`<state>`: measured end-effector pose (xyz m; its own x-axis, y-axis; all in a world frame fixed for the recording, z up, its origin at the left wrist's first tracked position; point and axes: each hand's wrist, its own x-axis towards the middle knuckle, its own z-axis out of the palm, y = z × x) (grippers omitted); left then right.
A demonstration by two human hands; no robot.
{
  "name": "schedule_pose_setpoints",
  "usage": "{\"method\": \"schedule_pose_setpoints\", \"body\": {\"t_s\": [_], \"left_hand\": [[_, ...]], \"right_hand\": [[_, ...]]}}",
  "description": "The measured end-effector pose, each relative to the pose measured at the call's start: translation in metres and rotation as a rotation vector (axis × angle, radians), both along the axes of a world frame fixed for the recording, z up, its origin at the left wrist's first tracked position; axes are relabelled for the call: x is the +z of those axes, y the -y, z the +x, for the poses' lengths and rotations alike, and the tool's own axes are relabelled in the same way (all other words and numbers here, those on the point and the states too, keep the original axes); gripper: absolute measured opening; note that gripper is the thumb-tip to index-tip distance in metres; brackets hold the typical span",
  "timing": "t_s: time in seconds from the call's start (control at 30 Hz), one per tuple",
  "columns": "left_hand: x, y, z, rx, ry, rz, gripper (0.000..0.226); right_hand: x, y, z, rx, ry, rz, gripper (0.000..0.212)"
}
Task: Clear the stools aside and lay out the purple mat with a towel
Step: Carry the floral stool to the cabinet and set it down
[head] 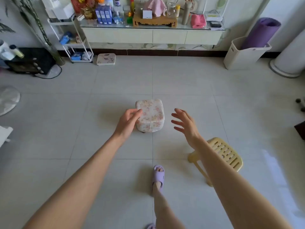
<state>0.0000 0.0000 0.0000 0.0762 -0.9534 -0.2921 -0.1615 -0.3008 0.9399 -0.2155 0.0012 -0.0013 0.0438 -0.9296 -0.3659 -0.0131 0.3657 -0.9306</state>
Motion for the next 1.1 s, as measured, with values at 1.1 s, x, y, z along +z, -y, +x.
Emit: {"method": "schedule_pose_setpoints", "body": {"t_s": [1.1], "left_hand": [[-0.254, 0.433, 0.059, 0.183, -0.112, 0.473, 0.016]], "right_hand": [[-0.240, 0.441, 0.073, -0.066, -0.070, 0.495, 0.034]]}}
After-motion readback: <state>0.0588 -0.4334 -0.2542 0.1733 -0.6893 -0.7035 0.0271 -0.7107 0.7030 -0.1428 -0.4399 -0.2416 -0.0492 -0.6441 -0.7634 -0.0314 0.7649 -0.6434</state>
